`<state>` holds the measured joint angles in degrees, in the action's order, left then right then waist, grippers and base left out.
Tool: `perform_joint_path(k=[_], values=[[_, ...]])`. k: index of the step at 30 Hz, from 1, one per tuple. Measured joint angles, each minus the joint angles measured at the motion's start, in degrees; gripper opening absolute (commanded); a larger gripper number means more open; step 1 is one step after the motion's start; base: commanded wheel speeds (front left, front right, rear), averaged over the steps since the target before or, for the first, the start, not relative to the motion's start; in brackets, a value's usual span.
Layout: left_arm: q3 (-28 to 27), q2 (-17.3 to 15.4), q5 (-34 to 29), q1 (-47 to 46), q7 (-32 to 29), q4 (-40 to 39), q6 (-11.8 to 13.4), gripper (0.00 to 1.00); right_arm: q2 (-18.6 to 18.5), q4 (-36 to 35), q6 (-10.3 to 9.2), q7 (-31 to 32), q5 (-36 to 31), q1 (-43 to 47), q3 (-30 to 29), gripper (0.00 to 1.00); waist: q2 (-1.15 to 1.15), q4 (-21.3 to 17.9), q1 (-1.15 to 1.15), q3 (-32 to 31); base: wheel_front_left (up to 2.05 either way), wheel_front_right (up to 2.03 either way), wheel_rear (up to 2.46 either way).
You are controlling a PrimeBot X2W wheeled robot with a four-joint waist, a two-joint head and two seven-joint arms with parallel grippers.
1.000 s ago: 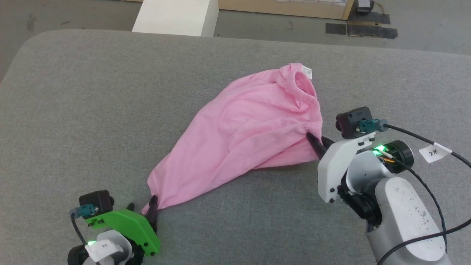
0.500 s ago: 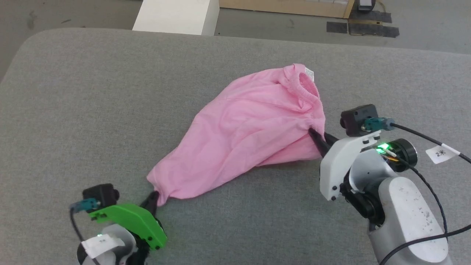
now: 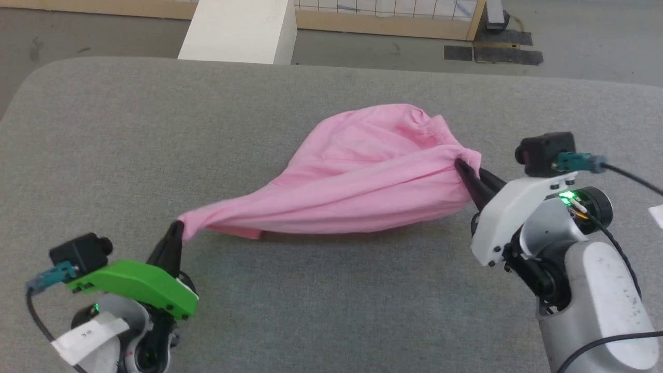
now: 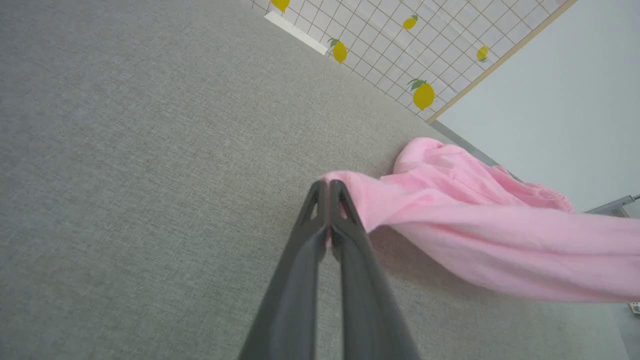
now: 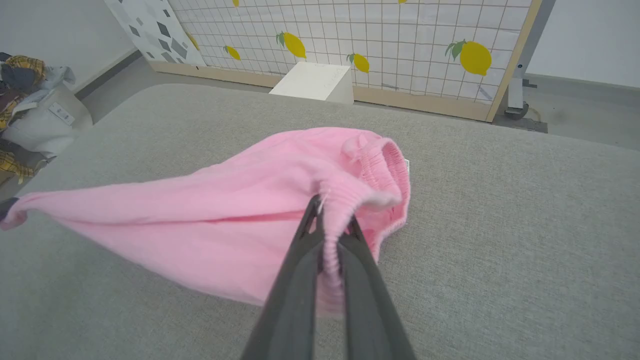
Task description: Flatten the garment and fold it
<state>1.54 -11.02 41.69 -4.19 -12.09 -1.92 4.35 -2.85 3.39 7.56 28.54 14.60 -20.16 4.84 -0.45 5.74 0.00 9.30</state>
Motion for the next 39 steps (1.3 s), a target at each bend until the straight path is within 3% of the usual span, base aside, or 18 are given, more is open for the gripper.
perform_joint_path(k=[6,14,18,24,30,31,32,39], values=[[-1.43,-2.09,2.82,-7.95,-1.91,-4.53,-1.34,0.0,-0.01,-3.6,0.0,2.78,9.34,-3.63,-1.82,0.0,0.0,-0.4,0.0,-0.61,0.0,0.0,0.0],[-1.92,-8.01,3.54,-29.3,-7.99,-4.91,-2.53,0.0,0.0,-5.31,0.0,10.57,16.3,-20.9,-4.98,0.0,0.0,-1.95,0.0,-0.96,0.0,0.0,0.0],[-1.48,-9.62,3.18,-39.38,-9.76,-0.22,-2.52,0.0,0.0,-1.27,0.0,12.39,18.47,-29.89,-7.86,0.0,0.0,-2.51,0.0,-0.12,0.0,0.0,0.0],[0.77,-11.15,0.55,-50.69,-10.85,11.11,-2.59,0.0,0.03,10.35,0.0,12.0,18.39,-41.9,-10.04,0.0,0.0,-3.07,0.0,2.56,0.0,0.0,0.0],[3.19,-12.9,-4.02,-62.16,-8.14,21.99,-4.41,0.0,0.14,21.01,0.0,3.47,15.62,-53.85,-7.88,0.0,0.0,-3.85,0.0,7.01,0.0,0.0,0.0],[3.75,-13.52,-5.71,-66.89,-4.81,25.9,-5.42,0.0,0.21,25.41,0.0,-3.03,14.34,-58.98,-5.89,0.0,0.0,-4.28,0.0,9.45,0.0,0.0,0.0],[3.65,-13.56,-5.83,-68.31,-3.53,27.31,-5.81,0.0,0.31,27.04,0.01,-5.3,14.25,-60.41,-5.53,0.0,0.0,-4.43,0.0,10.29,0.0,0.0,0.0],[4.31,-13.93,-6.81,-70.12,2.86,34.62,-9.25,0.0,0.31,35.16,0.01,-13.35,16.48,-62.45,-1.82,0.0,0.0,-5.06,0.01,14.23,0.0,0.0,0.0]])
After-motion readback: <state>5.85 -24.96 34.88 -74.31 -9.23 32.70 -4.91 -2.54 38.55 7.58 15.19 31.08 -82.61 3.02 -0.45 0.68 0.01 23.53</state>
